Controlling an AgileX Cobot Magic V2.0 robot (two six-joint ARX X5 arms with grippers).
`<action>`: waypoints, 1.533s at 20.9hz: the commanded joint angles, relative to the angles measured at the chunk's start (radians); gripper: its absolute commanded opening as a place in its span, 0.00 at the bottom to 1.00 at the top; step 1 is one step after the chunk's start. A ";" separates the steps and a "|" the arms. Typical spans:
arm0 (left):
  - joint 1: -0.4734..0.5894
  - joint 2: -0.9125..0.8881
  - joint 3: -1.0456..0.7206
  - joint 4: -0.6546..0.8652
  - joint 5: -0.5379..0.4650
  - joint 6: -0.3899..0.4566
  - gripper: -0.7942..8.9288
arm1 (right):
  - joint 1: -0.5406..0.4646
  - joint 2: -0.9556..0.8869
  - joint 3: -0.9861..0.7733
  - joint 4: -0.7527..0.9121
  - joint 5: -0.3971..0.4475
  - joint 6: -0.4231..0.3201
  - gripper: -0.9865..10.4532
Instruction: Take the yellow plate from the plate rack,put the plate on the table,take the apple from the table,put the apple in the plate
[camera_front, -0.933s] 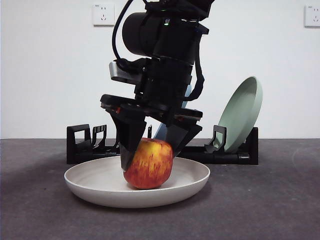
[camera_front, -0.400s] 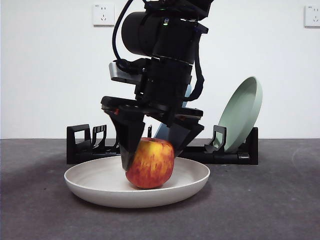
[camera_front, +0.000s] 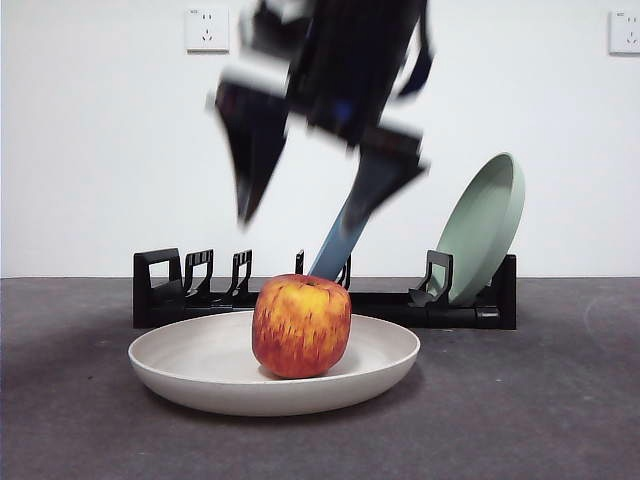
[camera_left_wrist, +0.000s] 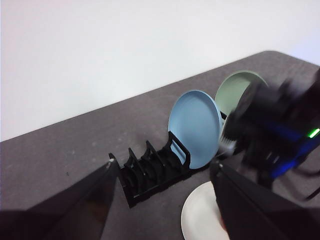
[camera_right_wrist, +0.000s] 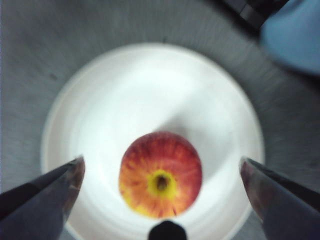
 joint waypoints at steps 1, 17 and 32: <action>0.003 0.030 -0.005 0.010 -0.001 -0.006 0.40 | -0.008 -0.092 0.002 -0.019 0.025 0.003 0.55; 0.010 0.223 -0.005 0.221 0.060 0.191 0.07 | -0.098 -0.565 0.002 -0.063 0.103 -0.066 0.08; 0.515 0.096 -0.381 0.360 0.472 0.089 0.07 | -0.188 -0.821 -0.496 0.190 0.149 0.100 0.08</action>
